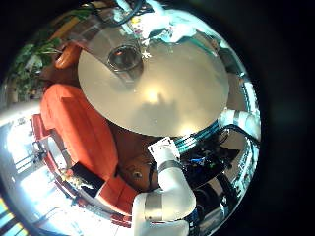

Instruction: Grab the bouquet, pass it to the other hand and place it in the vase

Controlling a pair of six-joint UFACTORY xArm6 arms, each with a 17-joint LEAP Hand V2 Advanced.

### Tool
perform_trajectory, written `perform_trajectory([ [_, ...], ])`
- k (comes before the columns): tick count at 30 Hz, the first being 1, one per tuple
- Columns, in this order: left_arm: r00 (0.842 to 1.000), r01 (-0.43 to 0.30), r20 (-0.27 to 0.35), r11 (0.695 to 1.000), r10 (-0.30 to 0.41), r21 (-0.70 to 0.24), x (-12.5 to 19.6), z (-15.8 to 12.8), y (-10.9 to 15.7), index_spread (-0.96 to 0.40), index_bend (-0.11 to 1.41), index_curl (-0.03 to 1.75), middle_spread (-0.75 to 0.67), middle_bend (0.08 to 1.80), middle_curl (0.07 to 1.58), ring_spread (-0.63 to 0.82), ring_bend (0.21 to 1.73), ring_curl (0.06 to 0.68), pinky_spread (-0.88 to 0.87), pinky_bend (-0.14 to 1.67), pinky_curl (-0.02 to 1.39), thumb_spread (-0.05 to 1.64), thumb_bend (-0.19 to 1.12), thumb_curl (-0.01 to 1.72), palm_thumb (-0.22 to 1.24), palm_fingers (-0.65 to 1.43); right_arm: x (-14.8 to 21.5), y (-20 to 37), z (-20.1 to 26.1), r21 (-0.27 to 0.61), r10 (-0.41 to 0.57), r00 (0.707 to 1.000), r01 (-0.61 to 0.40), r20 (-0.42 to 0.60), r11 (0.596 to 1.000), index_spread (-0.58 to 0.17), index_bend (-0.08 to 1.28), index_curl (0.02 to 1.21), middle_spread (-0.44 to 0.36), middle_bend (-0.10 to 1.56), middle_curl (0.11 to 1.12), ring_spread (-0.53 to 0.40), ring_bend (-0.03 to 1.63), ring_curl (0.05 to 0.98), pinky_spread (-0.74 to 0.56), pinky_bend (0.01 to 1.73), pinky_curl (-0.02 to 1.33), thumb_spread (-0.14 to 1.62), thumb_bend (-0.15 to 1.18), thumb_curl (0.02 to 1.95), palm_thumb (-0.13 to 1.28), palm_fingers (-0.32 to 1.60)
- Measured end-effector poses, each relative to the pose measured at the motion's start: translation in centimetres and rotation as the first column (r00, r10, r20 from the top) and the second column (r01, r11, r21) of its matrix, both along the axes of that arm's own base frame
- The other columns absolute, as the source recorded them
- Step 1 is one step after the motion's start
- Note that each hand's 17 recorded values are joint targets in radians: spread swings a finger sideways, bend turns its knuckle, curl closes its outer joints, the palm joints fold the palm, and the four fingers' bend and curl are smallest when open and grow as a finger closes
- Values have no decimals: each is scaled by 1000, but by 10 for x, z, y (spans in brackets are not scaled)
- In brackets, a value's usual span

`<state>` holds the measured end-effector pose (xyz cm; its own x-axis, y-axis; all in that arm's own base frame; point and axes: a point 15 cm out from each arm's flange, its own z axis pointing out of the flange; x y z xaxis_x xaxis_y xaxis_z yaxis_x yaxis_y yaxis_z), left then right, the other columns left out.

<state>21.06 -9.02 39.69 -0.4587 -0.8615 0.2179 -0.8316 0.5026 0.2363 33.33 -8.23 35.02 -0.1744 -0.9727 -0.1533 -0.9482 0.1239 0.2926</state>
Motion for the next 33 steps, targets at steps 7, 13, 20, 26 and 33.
perform_trajectory([
  [7, 1000, 0, -18, 1000, 0, 0, 3, -3, -1, 96, 174, 334, 472, 185, 283, 579, 431, 219, 563, 198, 313, 952, -60, 186, -66, -6, 41, -12, -64, 0, -31, 996, 31, -86, 1000, -239, 155, 284, 16, 323, 371, -5, 739, 193, 360, 552, 151, 1071, -10, 313, 367, 347],
  [13, 1000, -12, -24, 1000, 12, 12, 3, -5, 0, 96, 174, 334, 472, 184, 283, 579, 431, 220, 563, 198, 313, 952, -60, 185, -66, -6, 63, -22, -111, 2, -45, 992, 46, -115, 999, -240, 197, 303, -13, 401, 393, -52, 786, 199, 296, 488, 126, 1060, -11, 339, 472, 456],
  [20, 999, -16, -31, 1000, 17, 19, 9, -6, -1, 96, 175, 335, 472, 185, 284, 579, 431, 220, 564, 196, 312, 953, -60, 185, -66, -7, 74, -27, -144, 11, -50, 985, 52, -166, 999, -273, 220, 346, -54, 409, 402, -95, 786, 205, 232, 453, 114, 1045, -23, 353, 505, 491],
  [26, 999, -19, -35, 1000, 19, 20, 13, -7, -2, 96, 173, 333, 472, 185, 285, 584, 428, 219, 564, 197, 313, 953, -58, 190, -63, -9, 75, -28, -159, 18, -49, 979, 53, -198, 998, -283, 214, 371, -68, 407, 405, -111, 779, 204, 207, 434, 104, 1042, -27, 356, 505, 497],
  [33, 999, -18, -36, 1000, 19, 20, 18, -8, -3, 96, 174, 332, 472, 185, 286, 586, 426, 218, 564, 197, 313, 953, -58, 193, -63, -9, 78, -28, -174, -1, -31, 977, 31, -212, 1000, -289, 204, 392, -73, 395, 408, -123, 773, 204, 200, 426, 98, 1040, -26, 358, 511, 501],
])
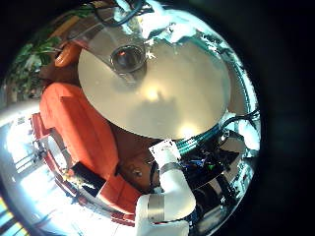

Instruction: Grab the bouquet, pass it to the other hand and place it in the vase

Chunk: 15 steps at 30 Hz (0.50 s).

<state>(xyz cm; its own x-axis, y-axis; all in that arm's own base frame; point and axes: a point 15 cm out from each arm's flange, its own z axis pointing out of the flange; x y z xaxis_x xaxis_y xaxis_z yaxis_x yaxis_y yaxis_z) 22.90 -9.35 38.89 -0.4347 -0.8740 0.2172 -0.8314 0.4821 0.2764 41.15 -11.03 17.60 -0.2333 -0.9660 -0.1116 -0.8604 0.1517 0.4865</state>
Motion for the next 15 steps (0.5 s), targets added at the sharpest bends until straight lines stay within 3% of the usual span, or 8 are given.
perform_trajectory([
  [8, 1000, -3, -4, 1000, 3, 1, 3, 0, 0, 96, 174, 331, 472, 185, 286, 587, 423, 219, 571, 197, 313, 953, -58, 195, -63, -9, 11, 5, -11, -63, 32, 999, -30, 17, 998, -330, 217, 419, -148, 442, 434, -219, 889, 241, 85, 383, 68, 1045, -16, 366, 551, 673],
  [15, 1000, -2, -3, 1000, 2, 6, 3, 2, 1, 96, 174, 331, 478, 185, 286, 588, 422, 220, 573, 197, 313, 953, -58, 196, -63, -9, 9, 11, -19, -69, 49, 999, -50, -8, 996, -394, 202, 452, -231, 487, 476, -297, 975, 294, -155, 575, 76, 1034, -17, 380, 606, 935],
])
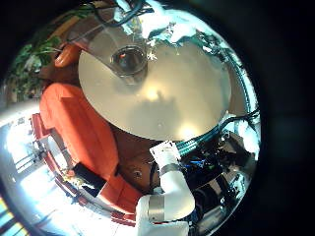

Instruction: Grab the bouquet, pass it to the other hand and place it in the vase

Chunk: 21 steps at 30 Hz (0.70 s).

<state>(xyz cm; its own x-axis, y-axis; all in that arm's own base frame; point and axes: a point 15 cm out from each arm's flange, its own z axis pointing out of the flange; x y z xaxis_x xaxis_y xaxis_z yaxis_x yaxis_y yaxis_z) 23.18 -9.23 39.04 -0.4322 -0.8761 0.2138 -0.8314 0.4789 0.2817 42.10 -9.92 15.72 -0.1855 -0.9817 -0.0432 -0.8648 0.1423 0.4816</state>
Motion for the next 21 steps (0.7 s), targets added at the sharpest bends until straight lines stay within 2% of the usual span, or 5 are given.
perform_trajectory([
  [4, 1000, -2, 4, 1000, 2, 1, 2, 0, 2, 96, 176, 333, 479, 184, 285, 588, 421, 220, 573, 196, 312, 961, -58, 195, -63, -8, -2, 0, -6, -15, 16, 1000, -16, -18, 1000, -447, 262, 506, -275, 552, 523, -309, 1012, 336, -356, 772, 128, 1023, -8, 397, 668, 1245],
  [7, 1000, -1, 1, 1000, 1, 2, 2, -1, 1, 96, 175, 334, 480, 184, 285, 588, 420, 221, 573, 196, 312, 964, -58, 196, -63, -8, 2, -2, 0, -34, 23, 1000, -23, 0, 999, -469, 426, 600, -281, 717, 601, -292, 1075, 383, -431, 908, 193, 1016, -1, 418, 735, 1367],
  [14, 1000, 3, 2, 1000, -3, 0, 2, 0, 2, 96, 174, 333, 480, 183, 284, 588, 421, 222, 573, 197, 313, 966, -58, 196, -63, -10, 28, -9, 46, -83, 20, 978, -3, 207, 997, -462, 796, 825, -273, 1046, 783, -264, 1279, 504, -324, 1319, 387, 993, 90, 528, 1019, 1290],
  [17, 1000, 9, 7, 1000, -9, -3, 1, 1, 3, 96, 176, 335, 480, 183, 282, 588, 420, 222, 573, 197, 313, 966, -58, 196, -63, -9, 40, -14, 64, -112, 18, 929, 25, 371, 993, -425, 925, 889, -246, 1158, 829, -247, 1350, 549, -276, 1388, 438, 971, 139, 593, 1119, 1254],
  [21, 1000, 6, 12, 1000, -6, -5, 4, 2, 3, 96, 176, 335, 480, 183, 281, 588, 420, 223, 573, 196, 313, 969, -57, 195, -63, -9, 27, -15, 94, -138, 15, 812, 81, 584, 987, -373, 1034, 932, -211, 1245, 853, -226, 1414, 595, -233, 1426, 485, 926, 138, 657, 1146, 1208],
])
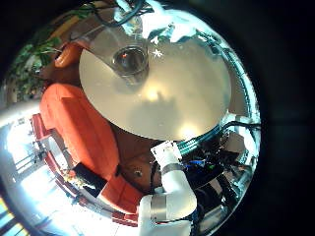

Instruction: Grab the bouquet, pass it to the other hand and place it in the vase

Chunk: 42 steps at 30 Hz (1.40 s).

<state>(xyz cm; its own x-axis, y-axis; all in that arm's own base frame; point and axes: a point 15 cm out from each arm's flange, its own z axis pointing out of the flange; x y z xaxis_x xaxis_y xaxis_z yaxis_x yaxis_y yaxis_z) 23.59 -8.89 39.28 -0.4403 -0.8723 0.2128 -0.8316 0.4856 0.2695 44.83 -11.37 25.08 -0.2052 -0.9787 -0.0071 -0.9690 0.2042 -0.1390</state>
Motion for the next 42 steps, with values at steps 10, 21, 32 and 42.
perform_trajectory([
  [10, 999, -16, 37, 999, 17, -28, 17, 17, 0, 96, 175, 335, 474, 186, 284, 587, 421, 223, 570, 200, 314, 970, -53, 197, -55, 0, -25, 4, 137, 79, -49, 944, 24, 327, 997, -283, 1139, 940, -160, 1326, 852, -194, 1476, 647, -190, 1425, 561, 862, 96, 793, 1121, 1158],
  [21, 992, -98, 66, 985, 108, -140, 33, 35, 22, 101, 171, 331, 461, 194, 297, 576, 425, 224, 572, 199, 315, 979, -53, 199, -55, 30, -55, 34, 258, 400, -140, 854, -84, 501, 913, -237, 1175, 912, -139, 1354, 831, -183, 1489, 663, -183, 1396, 628, 832, 66, 924, 1105, 1145],
  [32, 974, -185, 42, 887, 223, -423, 52, 59, 27, 117, 170, 327, 456, 193, 309, 572, 438, 226, 554, 196, 312, 999, -33, 211, -20, 54, -85, 90, 301, 693, -124, 841, -341, 527, 635, -217, 1200, 885, -132, 1368, 813, -181, 1493, 672, -188, 1356, 690, 827, 44, 1028, 1102, 1141],
  [42, 977, -158, -1, 717, 214, -678, 50, 95, 21, 143, 158, 313, 462, 198, 321, 570, 447, 228, 551, 204, 316, 923, -31, 263, -4, 47, -108, 135, 331, 806, -10, 822, -556, 569, 201, -209, 1212, 867, -129, 1380, 799, -181, 1490, 678, -182, 1323, 745, 831, 24, 1101, 1102, 1142],
])
